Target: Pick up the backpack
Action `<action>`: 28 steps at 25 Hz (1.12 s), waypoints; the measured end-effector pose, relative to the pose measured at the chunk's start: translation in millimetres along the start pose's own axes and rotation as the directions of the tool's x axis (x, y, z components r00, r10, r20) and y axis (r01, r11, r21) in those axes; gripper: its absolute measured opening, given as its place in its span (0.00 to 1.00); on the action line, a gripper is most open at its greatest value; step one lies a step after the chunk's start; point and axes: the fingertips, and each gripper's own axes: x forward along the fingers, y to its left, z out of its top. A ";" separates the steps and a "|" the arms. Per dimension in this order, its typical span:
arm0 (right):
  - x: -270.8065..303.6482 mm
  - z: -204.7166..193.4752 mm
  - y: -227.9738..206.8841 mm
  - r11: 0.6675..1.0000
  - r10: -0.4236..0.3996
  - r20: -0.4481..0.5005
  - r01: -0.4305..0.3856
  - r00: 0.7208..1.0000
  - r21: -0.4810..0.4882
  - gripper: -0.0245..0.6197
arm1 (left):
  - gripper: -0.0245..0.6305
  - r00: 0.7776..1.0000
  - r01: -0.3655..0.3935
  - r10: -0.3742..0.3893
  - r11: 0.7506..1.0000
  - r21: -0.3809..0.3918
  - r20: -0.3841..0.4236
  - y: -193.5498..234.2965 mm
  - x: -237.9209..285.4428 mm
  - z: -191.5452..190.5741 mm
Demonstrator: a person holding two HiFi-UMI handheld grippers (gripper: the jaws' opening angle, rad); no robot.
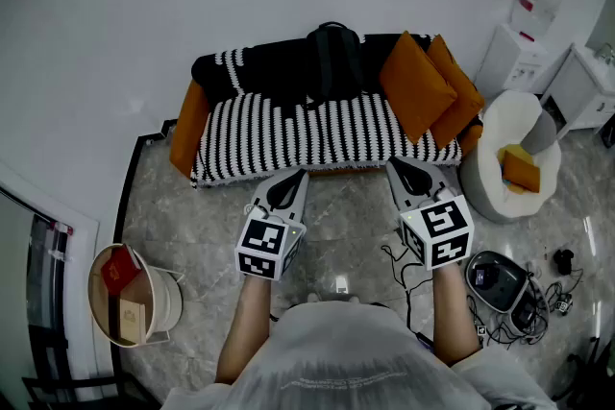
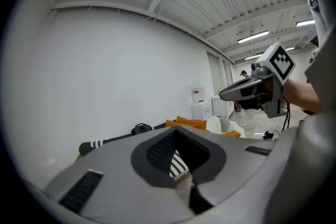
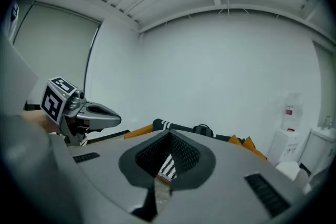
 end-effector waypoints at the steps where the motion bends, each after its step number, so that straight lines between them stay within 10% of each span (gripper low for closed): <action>1: -0.3 0.1 -1.7 1.000 0.008 0.008 -0.008 1.000 0.014 0.04 | 0.03 1.000 -0.003 0.003 1.000 0.000 -0.001 -1.5 1.0 0.5; 13: 5.9 -21.3 -1.6 0.980 0.191 -0.013 -0.189 0.982 0.064 0.04 | 0.03 0.999 -0.041 0.040 0.999 -0.025 -0.030 -15.3 14.1 -12.5; 28: 80.0 0.7 -44.4 0.976 0.201 0.033 -0.203 0.979 0.076 0.04 | 0.03 0.999 -0.043 0.043 0.998 -0.050 -0.003 45.1 96.7 -10.4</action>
